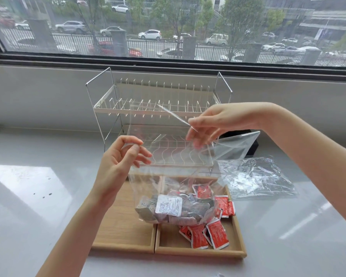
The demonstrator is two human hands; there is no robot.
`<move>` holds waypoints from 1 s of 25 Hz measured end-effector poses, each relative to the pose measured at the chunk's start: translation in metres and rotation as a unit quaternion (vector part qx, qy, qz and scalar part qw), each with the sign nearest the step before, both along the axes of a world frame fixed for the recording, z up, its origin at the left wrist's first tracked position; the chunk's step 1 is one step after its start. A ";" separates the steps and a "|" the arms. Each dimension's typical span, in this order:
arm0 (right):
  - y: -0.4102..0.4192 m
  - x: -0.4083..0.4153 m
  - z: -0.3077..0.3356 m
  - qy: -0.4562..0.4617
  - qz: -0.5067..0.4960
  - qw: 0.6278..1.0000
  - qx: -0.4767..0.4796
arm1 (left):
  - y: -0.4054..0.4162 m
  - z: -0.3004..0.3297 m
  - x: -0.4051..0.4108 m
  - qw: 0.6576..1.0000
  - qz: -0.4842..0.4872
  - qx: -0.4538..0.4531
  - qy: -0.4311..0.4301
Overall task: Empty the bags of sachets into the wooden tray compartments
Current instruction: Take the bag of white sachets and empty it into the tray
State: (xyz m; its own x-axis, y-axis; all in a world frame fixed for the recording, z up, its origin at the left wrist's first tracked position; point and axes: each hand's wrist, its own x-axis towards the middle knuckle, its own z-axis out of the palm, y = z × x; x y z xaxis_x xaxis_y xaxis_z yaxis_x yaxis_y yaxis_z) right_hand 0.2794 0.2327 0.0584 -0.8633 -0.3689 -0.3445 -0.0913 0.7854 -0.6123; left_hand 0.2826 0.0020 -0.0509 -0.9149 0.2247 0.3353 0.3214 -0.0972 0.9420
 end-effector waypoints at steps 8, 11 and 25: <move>0.029 0.008 0.009 0.044 -0.025 0.995 -0.087 | -0.002 -0.001 -0.003 1.000 0.016 -0.008 -0.011; 0.033 0.009 0.006 0.046 -0.038 0.994 -0.093 | 0.000 0.000 -0.004 1.000 0.019 -0.011 -0.009; 0.060 0.017 0.008 0.138 -0.121 0.976 -0.115 | 0.003 -0.002 -0.006 0.999 0.049 -0.013 -0.011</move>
